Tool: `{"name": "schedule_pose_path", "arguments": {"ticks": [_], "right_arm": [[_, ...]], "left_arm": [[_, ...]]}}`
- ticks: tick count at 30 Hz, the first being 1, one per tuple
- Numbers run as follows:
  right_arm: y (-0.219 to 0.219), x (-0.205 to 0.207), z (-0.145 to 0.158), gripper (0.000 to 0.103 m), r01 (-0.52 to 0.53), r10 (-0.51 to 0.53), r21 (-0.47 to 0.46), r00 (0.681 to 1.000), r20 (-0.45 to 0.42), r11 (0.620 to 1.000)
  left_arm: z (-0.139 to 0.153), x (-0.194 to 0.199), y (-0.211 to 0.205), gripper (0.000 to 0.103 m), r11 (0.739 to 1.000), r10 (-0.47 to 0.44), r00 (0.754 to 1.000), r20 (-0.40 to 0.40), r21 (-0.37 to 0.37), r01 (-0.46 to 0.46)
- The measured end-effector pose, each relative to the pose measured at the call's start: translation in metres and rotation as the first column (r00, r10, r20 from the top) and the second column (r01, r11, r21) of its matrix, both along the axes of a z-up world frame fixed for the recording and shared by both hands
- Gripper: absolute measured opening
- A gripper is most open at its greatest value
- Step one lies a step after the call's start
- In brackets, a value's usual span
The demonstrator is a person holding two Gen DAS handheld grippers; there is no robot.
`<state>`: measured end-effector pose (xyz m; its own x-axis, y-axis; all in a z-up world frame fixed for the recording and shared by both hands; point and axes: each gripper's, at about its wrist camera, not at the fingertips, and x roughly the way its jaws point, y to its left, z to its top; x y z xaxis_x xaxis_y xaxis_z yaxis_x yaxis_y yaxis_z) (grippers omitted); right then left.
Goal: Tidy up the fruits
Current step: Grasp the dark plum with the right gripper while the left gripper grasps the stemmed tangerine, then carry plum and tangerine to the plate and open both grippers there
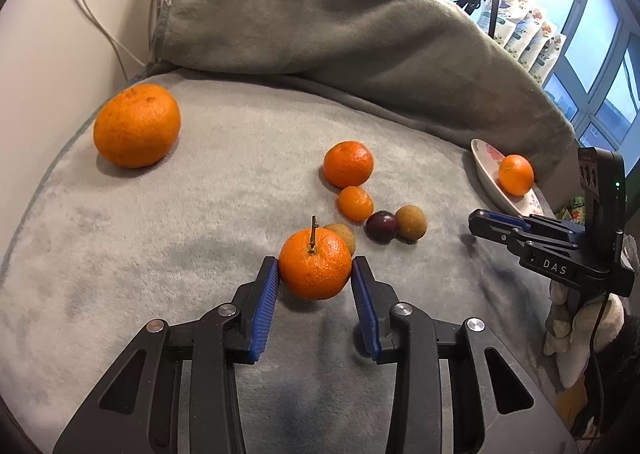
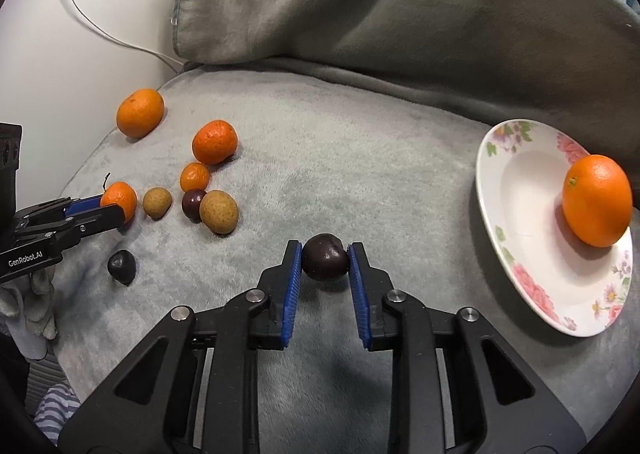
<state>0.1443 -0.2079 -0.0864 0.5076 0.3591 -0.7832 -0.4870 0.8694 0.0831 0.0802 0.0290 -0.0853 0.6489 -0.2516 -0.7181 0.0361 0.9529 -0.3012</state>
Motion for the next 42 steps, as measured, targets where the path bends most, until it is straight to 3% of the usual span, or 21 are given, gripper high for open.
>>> {"name": "schedule_pose_path", "arguments": {"ticks": [21,42], "right_arm": [[-0.077,-0.023,0.048,0.025,0.127,-0.130,0.040,0.985,0.112,0.991],[-0.146,-0.016,0.047,0.025,0.267,-0.270,0.040,0.955,0.122,0.963]], "left_arm": [[0.033,0.024,-0.060,0.035,0.991,-0.127,0.988,0.084,-0.023,0.129],[0.049,0.075,-0.157,0.035,0.958,-0.282,0.952,0.119,-0.012,0.285]]}}
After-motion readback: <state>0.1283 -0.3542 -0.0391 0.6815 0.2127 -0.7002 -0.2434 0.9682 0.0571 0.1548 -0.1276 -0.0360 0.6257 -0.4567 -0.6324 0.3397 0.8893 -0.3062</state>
